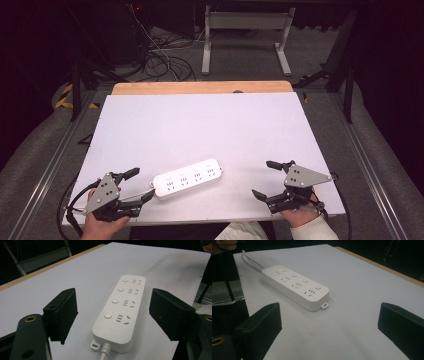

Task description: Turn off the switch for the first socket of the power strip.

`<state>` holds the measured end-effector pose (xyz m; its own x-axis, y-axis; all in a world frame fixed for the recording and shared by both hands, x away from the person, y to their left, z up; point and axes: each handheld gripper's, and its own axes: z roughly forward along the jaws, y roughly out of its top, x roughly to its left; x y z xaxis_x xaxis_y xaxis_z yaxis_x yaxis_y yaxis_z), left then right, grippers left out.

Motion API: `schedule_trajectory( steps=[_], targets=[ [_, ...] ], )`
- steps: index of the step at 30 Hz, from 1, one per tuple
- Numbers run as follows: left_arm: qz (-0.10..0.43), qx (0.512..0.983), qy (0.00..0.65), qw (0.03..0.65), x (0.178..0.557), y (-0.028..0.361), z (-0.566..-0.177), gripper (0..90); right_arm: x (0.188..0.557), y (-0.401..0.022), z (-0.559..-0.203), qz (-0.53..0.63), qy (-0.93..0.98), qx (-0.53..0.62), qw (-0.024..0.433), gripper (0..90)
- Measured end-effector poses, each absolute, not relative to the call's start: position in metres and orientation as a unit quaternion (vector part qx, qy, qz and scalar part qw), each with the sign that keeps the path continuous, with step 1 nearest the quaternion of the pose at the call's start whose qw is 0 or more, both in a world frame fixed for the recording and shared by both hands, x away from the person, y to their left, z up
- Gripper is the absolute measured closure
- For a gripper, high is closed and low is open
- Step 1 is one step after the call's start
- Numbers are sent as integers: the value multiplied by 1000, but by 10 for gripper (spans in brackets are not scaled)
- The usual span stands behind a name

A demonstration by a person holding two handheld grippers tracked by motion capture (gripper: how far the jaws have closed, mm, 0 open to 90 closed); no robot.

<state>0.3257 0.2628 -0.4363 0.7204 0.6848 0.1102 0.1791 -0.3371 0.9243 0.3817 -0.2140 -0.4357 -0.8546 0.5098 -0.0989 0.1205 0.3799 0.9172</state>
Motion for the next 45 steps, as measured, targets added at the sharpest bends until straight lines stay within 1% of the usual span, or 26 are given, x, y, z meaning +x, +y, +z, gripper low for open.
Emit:
schedule_trajectory(
  steps=[4, 10, 14, 18, 28, 35, 40, 45],
  targets=[
    [248, 786, 280, 492, 326, 261, -436, 231, 381, -214, -436, 522, 809, 193, 188, 58],
    [251, 786, 280, 492, 325, 261, -434, 240, 381, -214, -436, 522, 810, 192, 187, 64],
    [243, 790, 280, 489, 325, 260, -433, 245, 381, -213, -435, 523, 810, 192, 186, 65],
    [249, 790, 276, 487, 325, 260, -431, 248, 381, -212, -436, 521, 811, 191, 187, 65],
    [245, 783, 285, 496, 326, 262, -427, 263, 382, -211, -437, 520, 812, 191, 185, 65],
    [245, 788, 281, 489, 330, 256, -418, 263, 383, -210, -439, 518, 814, 191, 183, 65],
    [225, 777, 294, 509, 332, 257, -412, 276, 383, -209, -439, 515, 816, 190, 181, 65],
    [231, 777, 298, 505, 336, 255, -408, 277, 383, -209, -440, 514, 816, 192, 179, 65]
  ],
)
